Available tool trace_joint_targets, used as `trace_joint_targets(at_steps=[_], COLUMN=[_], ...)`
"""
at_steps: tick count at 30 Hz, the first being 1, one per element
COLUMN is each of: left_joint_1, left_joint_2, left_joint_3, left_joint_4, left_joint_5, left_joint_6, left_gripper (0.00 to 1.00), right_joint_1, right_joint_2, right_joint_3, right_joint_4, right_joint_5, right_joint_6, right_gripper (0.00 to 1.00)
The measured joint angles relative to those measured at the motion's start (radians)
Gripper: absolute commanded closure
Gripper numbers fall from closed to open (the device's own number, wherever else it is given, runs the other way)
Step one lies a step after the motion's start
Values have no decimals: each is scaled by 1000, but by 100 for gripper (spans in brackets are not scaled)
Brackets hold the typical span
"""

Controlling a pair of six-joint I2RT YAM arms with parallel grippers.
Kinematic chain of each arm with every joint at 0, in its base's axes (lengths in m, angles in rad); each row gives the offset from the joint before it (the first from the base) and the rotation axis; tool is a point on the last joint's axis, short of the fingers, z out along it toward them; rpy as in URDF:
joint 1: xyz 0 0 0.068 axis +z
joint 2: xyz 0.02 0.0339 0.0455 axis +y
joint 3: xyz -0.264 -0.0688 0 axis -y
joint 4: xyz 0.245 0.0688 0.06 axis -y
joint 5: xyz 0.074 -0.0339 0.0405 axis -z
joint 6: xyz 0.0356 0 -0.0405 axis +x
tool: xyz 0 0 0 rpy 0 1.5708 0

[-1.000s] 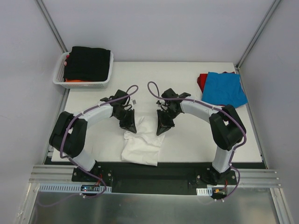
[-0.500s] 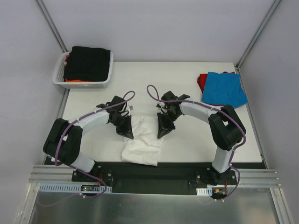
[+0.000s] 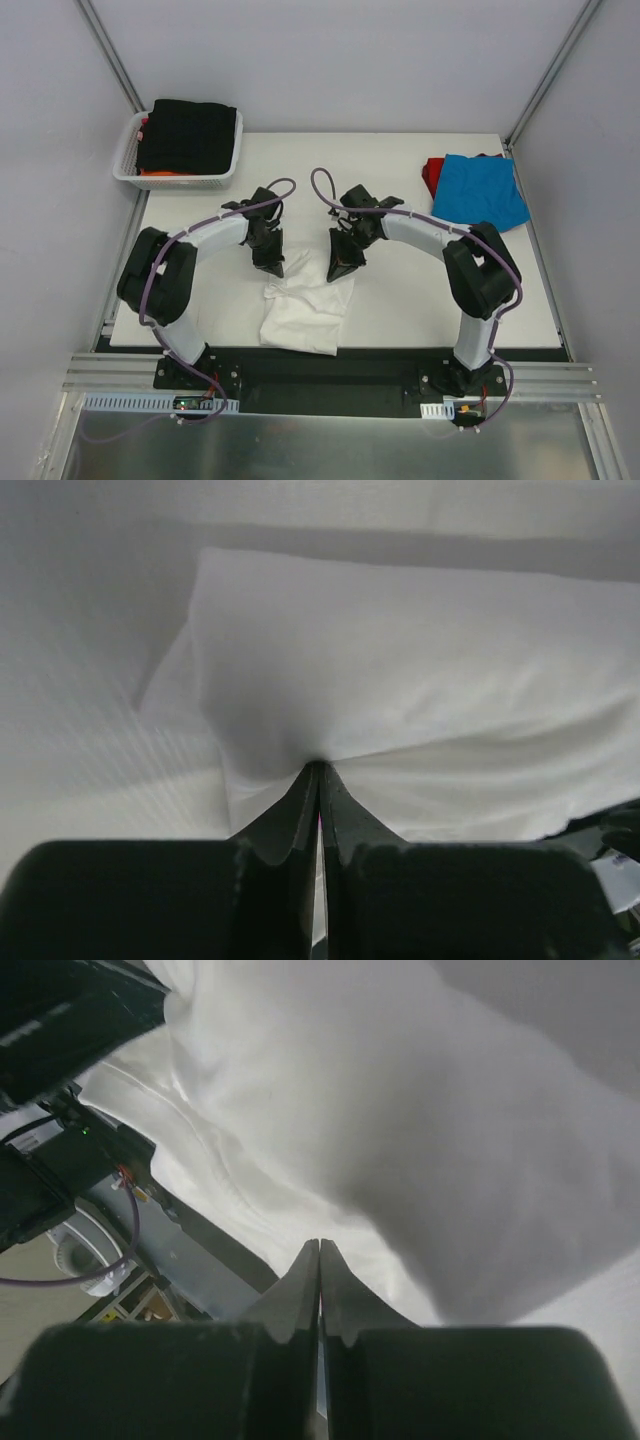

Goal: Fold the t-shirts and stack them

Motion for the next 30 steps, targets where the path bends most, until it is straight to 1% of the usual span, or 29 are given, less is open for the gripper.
trace_joint_targets(at_steps=[4,11,17,21,25,30], left_joint_1=[0,2,12,13,14,56], left_joint_2=[86,89,124,204,319,452], left_joint_3=[-5,-11,21,117,272,462], left_joint_4=[2,18,4,-32,-53,-44], left_joint_5=[-32,-26,-2,20,46,85], left_joint_6=[-4,-8,-12,-19,-26,-26], left_gripper=[100,100,100,100,100,100], right_joint_1=[0,0,-17,-60,-124,-205], right_joint_2=[66,175,222,293,369,421], right_joint_3=[-1,2,59,159,285,380], right_joint_4=[93,180,184,184,187,196], right_joint_5=[-13,-1,-14,-26,-26,-10], right_joint_6=[37,102,140,151,151,144], right_gripper=[99,99,99,99,99,99])
